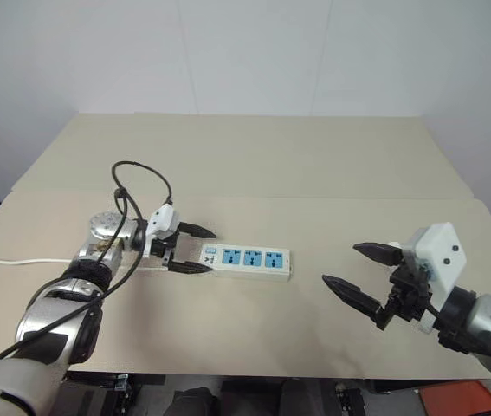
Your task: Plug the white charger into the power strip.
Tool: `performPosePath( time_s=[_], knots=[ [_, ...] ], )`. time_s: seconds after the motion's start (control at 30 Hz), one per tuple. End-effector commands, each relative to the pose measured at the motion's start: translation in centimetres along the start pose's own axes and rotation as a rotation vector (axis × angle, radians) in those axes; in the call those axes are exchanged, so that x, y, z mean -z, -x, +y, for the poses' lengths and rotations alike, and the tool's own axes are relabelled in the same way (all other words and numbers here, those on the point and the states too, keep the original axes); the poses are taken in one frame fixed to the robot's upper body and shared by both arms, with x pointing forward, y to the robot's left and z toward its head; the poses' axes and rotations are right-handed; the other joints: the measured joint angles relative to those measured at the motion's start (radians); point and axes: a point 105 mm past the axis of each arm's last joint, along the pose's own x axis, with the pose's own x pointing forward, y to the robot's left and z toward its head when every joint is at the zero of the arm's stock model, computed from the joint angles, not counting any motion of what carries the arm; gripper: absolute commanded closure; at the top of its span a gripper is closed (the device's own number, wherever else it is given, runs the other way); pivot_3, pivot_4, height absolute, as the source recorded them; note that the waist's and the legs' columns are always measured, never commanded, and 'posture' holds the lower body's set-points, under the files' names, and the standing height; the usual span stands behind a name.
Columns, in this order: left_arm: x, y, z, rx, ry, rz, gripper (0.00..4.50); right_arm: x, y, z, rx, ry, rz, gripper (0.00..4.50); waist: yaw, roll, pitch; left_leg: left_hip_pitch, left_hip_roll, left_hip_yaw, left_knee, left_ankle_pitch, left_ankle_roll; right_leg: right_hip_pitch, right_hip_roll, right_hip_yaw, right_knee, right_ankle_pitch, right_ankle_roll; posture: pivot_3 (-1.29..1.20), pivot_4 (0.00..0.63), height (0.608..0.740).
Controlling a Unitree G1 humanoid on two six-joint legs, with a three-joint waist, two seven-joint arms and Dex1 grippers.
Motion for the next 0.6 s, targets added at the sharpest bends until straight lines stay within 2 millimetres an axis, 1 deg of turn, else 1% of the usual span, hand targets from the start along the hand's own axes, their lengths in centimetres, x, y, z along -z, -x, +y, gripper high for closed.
performPosePath(
  time_s=[0.03, 0.13, 0.37, 0.6],
  knots=[
    [0.3, 0.7, -0.2, -0.015, -0.001, -0.01, 0.02, -1.2, 0.3, 0.3, 0.005, 0.038, -0.042, 0.0, 0.001, 0.0, 0.0, 0.0, 0.0, 0.0, 0.0, 0.0, 0.0, 0.0, 0.0, 0.0, 0.0, 0.0, 0.0, 0.0, 0.15, 0.74],
    [0.8, 0.4, -0.6, -0.005, 0.007, -0.018, 0.02, -1.4, 0.4, 0.1, 0.006, 0.04, -0.044, 0.0, 0.002, 0.0, 0.0, 0.0, 0.0, 0.0, 0.0, 0.0, 0.0, 0.0, 0.0, 0.0, 0.0, 0.0, 0.0, 0.0, 0.15, 0.74],
    [0.8, -1.4, -1.0, -0.021, 0.008, -0.091, 0.02, -2.0, 0.4, 0.0, 0.002, 0.051, -0.052, 0.0, 0.003, 0.0, 0.0, 0.0, 0.0, 0.0, 0.0, 0.0, 0.0, 0.0, 0.0, 0.0, 0.0, 0.0, 0.0, 0.0, 0.15, 0.74],
    [0.8, -2.1, -1.3, 0.002, 0.001, -0.102, 0.02, -2.3, 0.4, -0.1, 0.005, 0.067, -0.051, 0.0, 0.002, 0.0, 0.0, -0.001, 0.0, 0.0, 0.0, 0.0, 0.0, 0.001, 0.0, 0.0, 0.0, 0.0, 0.0, 0.0, 0.15, 0.74]
  ],
)
